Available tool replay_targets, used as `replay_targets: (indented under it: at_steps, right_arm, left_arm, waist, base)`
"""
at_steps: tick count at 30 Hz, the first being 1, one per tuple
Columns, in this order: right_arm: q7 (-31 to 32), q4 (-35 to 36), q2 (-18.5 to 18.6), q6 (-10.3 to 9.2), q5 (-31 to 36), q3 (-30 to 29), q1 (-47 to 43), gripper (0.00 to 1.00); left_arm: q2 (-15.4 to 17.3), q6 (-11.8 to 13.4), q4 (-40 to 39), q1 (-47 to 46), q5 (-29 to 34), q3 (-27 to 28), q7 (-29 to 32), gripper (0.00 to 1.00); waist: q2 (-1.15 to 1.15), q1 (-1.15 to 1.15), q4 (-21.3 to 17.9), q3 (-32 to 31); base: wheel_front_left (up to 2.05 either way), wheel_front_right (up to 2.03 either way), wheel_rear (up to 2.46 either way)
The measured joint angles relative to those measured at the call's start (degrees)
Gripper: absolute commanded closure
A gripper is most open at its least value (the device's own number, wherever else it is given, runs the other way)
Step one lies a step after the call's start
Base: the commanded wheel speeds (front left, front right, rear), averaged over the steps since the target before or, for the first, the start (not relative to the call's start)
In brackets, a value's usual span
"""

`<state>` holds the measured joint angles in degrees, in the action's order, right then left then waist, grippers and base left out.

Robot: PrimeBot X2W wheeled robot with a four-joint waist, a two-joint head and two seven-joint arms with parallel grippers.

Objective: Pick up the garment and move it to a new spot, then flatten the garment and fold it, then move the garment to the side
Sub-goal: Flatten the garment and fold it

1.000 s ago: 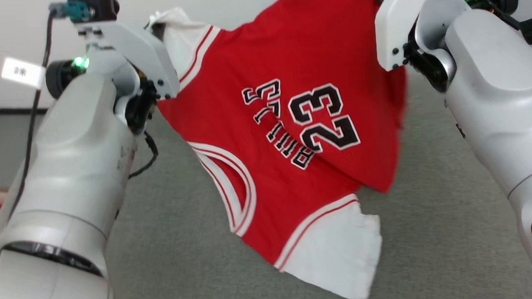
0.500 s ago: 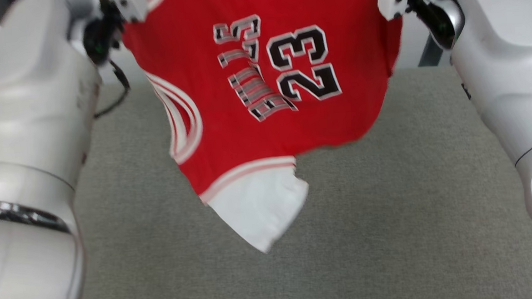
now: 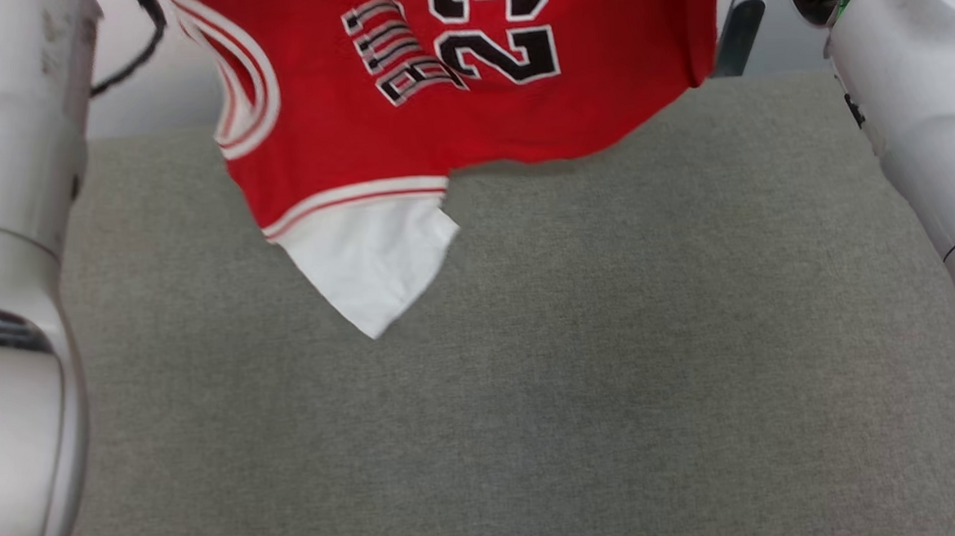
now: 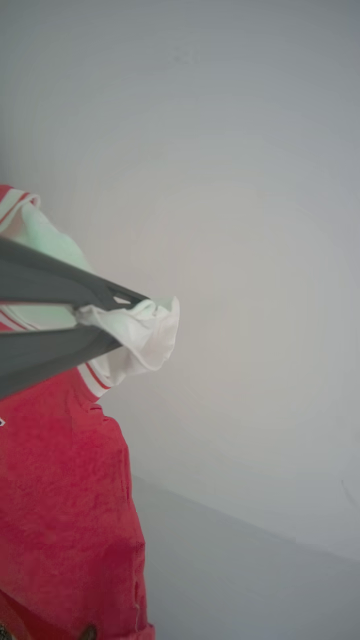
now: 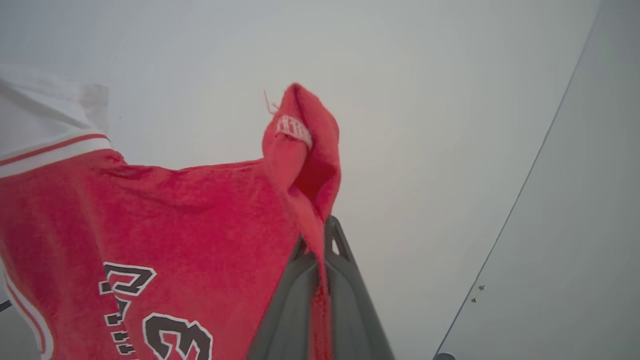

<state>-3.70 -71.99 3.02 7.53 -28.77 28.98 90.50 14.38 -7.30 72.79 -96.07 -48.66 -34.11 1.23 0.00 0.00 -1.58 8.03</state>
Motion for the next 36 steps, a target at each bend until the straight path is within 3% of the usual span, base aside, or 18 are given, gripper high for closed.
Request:
replay_targets:
  at_steps: [11,22,31,36]
  right_arm:
    - [-3.6,0.1,0.0,0.00,-1.1,0.4,2.2,1.00]
    - [-11.0,-0.3,0.0,0.00,1.4,-1.7,7.1,1.00]
    - [-11.3,8.6,2.1,0.00,12.8,-13.6,7.6,1.00]
    - [-11.3,9.9,1.4,0.00,20.1,-20.9,4.2,1.00]
  left_arm:
    - [0.4,0.4,0.1,-5.9,0.7,-0.6,-2.3,1.00]
    - [2.2,1.5,-0.8,-15.9,3.3,-1.9,-7.4,1.00]
    - [1.7,1.3,-2.2,-22.3,4.3,-2.5,-11.6,1.00]
    - [0.7,0.9,-1.8,-22.4,4.2,-2.9,-12.6,1.00]
  waist:
    - [0.00,0.00,-1.5,4.9]
    - [0.00,0.00,-2.7,12.9]
    - [0.00,0.00,-2.8,20.8]
    - [0.00,0.00,-2.0,24.9]
  base:
    - [0.00,0.00,0.00]
    - [0.00,0.00,0.00]
    - [0.00,0.00,0.00]
    - [0.00,0.00,0.00]
